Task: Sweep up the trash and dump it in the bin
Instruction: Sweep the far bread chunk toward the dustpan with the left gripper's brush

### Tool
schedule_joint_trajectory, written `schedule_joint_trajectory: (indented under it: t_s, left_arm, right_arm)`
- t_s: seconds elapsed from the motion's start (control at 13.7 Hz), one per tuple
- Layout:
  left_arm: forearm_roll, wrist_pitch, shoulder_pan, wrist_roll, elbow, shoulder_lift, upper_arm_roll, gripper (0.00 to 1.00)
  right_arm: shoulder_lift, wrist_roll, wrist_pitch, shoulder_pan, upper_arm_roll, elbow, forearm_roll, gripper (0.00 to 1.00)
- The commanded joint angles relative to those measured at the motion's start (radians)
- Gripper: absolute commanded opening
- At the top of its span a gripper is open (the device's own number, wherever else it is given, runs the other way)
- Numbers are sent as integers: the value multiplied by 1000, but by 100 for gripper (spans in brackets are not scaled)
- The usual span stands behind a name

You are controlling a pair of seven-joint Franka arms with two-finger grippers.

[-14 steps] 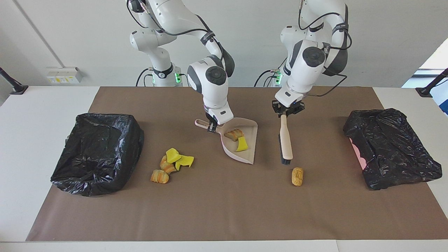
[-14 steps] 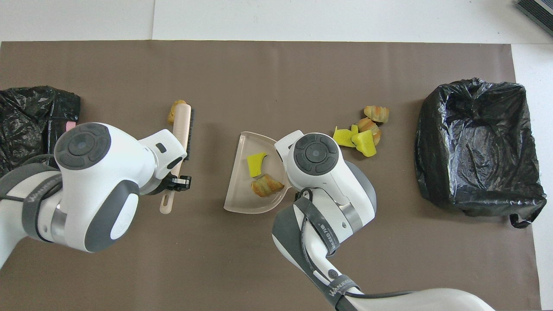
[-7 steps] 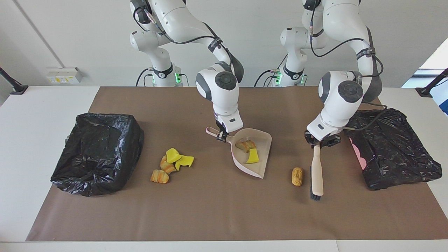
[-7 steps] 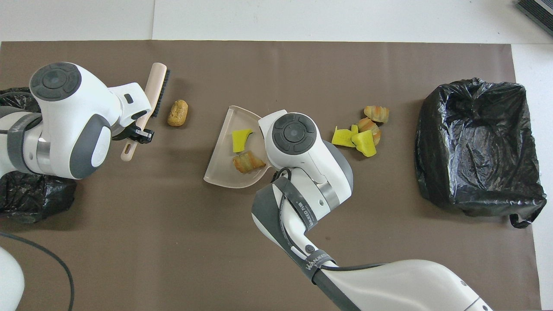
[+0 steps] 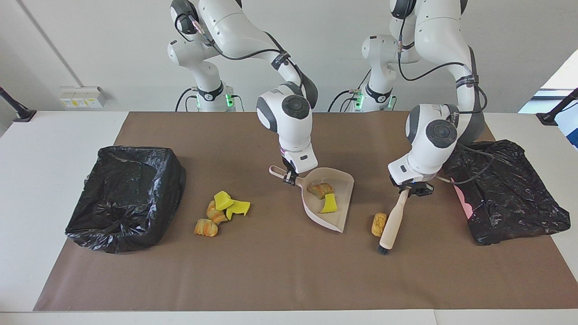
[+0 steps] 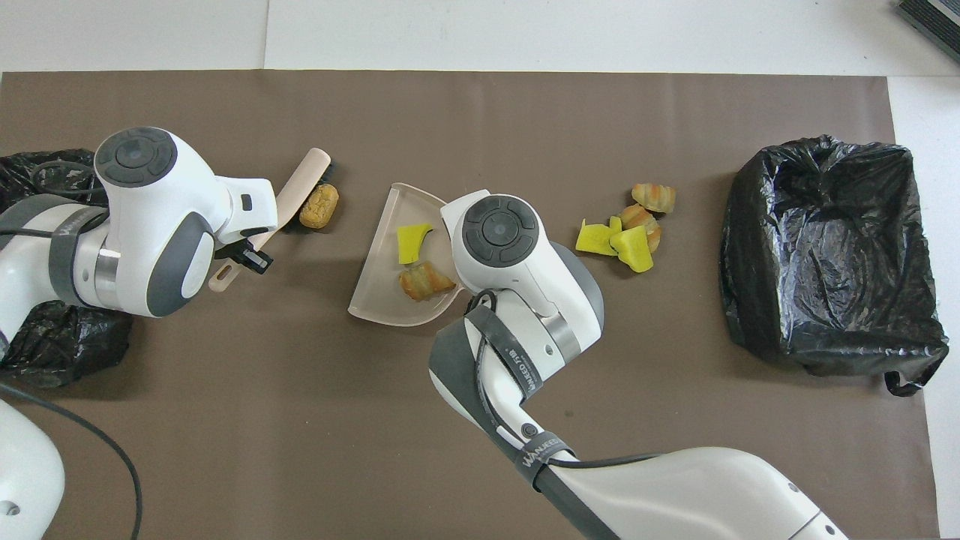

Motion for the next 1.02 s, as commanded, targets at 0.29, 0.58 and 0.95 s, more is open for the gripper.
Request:
schedule_joint_trajectory:
  t_s: [0.29,0.58,0.95]
  left_arm:
    - [-134,-46,-36,54,-188,-133,-11,0]
    - [-382,-107,-66,25,-185,-144,-9,0]
    - [-427,-165,-132,-205,-171,-204,-9,0]
  right_arm:
    - [-12,18,-93,2,3,-12,-11,0]
    - [-29,26,-182,9,3,-18,-10,0]
    - [-29,26,-182,9,3,-18,-10,0]
